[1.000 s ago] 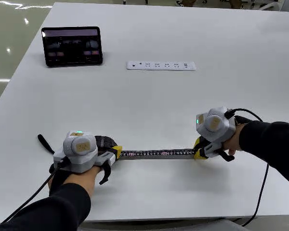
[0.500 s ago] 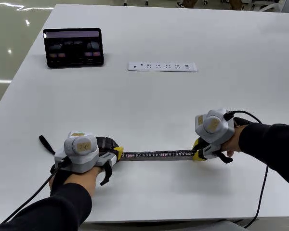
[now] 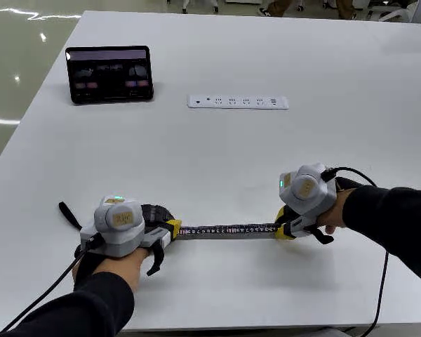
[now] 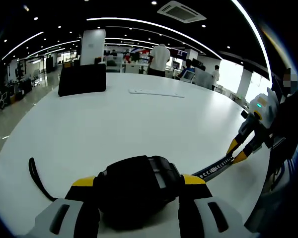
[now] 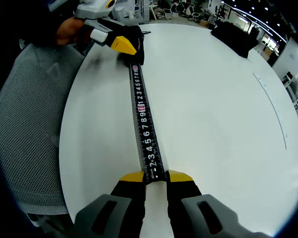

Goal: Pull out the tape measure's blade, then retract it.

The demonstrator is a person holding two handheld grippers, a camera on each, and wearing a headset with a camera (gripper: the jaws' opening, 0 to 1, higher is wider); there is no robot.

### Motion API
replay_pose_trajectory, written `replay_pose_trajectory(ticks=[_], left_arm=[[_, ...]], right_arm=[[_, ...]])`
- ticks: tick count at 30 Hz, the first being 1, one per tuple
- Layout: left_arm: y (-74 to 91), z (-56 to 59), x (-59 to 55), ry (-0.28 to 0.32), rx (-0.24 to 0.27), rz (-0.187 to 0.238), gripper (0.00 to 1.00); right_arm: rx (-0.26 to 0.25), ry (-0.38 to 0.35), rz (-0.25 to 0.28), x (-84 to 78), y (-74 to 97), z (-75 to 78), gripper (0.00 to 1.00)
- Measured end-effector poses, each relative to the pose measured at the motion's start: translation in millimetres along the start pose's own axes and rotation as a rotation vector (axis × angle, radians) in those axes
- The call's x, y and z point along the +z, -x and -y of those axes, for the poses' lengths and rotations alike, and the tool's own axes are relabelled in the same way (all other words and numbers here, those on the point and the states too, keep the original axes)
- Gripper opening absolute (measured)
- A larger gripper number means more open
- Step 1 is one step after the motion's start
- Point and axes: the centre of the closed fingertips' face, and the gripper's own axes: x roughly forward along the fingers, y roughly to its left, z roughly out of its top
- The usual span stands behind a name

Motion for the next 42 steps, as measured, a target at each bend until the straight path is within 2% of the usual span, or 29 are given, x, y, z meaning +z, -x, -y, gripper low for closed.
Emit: replay_pose_trajectory(ticks=[42], left_arm=[[1.0,0.7,-0.4,0.003,-0.010,-0.006,0.60]], right_arm=[[0.003,-0.020,0.057,40.2,-14.3,-4.8,0.11]])
